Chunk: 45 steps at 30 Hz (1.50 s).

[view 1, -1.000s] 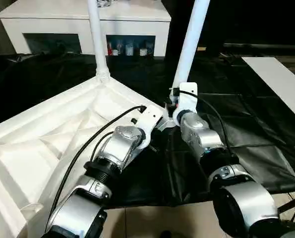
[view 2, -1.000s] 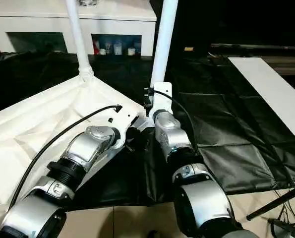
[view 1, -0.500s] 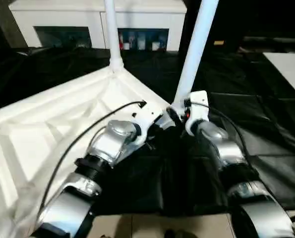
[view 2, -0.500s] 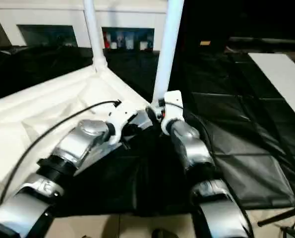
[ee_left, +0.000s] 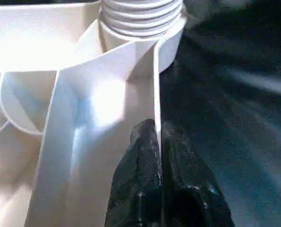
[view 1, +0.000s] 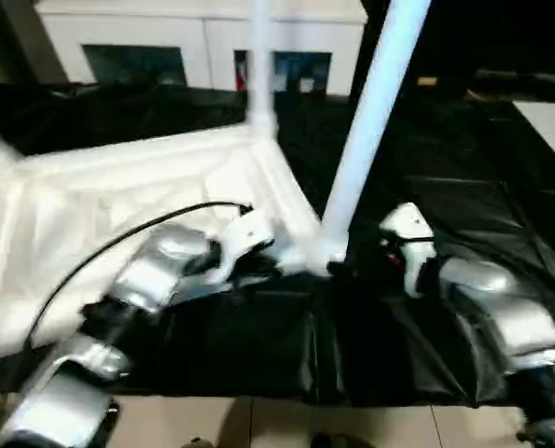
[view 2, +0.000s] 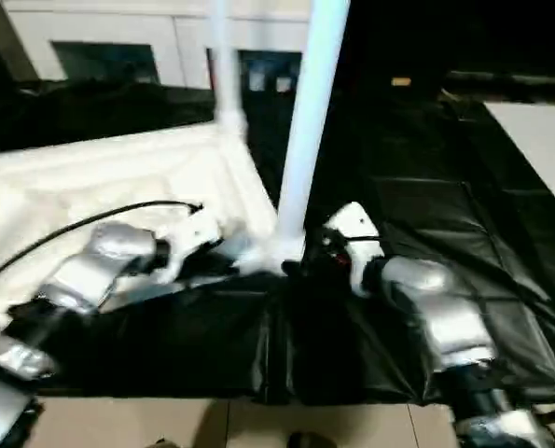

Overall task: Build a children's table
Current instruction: Rotate leg to tighten

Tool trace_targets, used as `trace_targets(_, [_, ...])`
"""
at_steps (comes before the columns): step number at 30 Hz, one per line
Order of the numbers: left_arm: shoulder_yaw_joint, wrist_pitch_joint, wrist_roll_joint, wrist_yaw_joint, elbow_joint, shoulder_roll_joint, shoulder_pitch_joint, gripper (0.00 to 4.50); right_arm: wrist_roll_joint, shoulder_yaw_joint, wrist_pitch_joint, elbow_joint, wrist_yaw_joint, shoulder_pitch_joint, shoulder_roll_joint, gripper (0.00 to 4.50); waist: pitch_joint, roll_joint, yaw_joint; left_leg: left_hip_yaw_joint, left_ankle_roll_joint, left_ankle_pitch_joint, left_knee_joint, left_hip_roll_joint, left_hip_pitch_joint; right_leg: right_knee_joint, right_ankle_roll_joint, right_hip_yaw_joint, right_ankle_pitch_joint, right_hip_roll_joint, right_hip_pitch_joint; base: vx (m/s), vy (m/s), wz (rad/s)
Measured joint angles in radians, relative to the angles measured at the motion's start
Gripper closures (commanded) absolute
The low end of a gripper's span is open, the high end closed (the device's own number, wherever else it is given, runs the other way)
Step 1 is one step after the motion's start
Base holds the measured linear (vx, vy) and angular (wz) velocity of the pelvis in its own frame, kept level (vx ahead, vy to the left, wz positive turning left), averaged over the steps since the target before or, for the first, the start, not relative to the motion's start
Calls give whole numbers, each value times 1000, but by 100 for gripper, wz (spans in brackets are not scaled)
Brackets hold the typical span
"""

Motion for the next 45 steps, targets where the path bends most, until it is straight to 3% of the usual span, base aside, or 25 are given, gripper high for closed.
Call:
trace_targets(11, [-28,-24,-10,-42,-26,1,14,450,8,28,19,-16,66,0,-10,3,0,0,9,6,0,7,1,1,-4,2,0,5,0,-2,1,0,0,0])
trace_targets(28, [-28,-28,-9,-51,-41,13,27,450,-37,65,-7,32,84,-7,-6,162,-1,-1,16,5,0,7,3,1,-6,8,2,4,-1,-2,1,0,0,0])
trace_targets(35, [-26,-27,-8,-36,-44,15,33,450,-45,66,-17,61,88,-21,7,175,-1,-1,16,5,0,7,9,2,-6,13,2,5,-1,-2,1,0,0,0])
trace_targets(37, [-15,-14,-2,6,-32,0,33,450,-61,62,-16,91,43,-36,37,176,-1,-2,11,4,-2,8,10,2,-5,15,3,5,-1,-2,1,0,0,0])
trace_targets(41, [23,30,11,137,25,-64,11,450,-86,3,2,169,-177,-69,173,176,-3,-4,-7,1,-12,9,11,1,-5,15,6,4,0,-2,2,0,0,0])
trace_targets(45, [45,74,22,251,70,-128,-15,450,-110,-39,-12,235,-405,-94,284,176,-3,-5,-12,-2,-15,11,10,1,-4,15,11,4,0,-1,2,0,0,0])
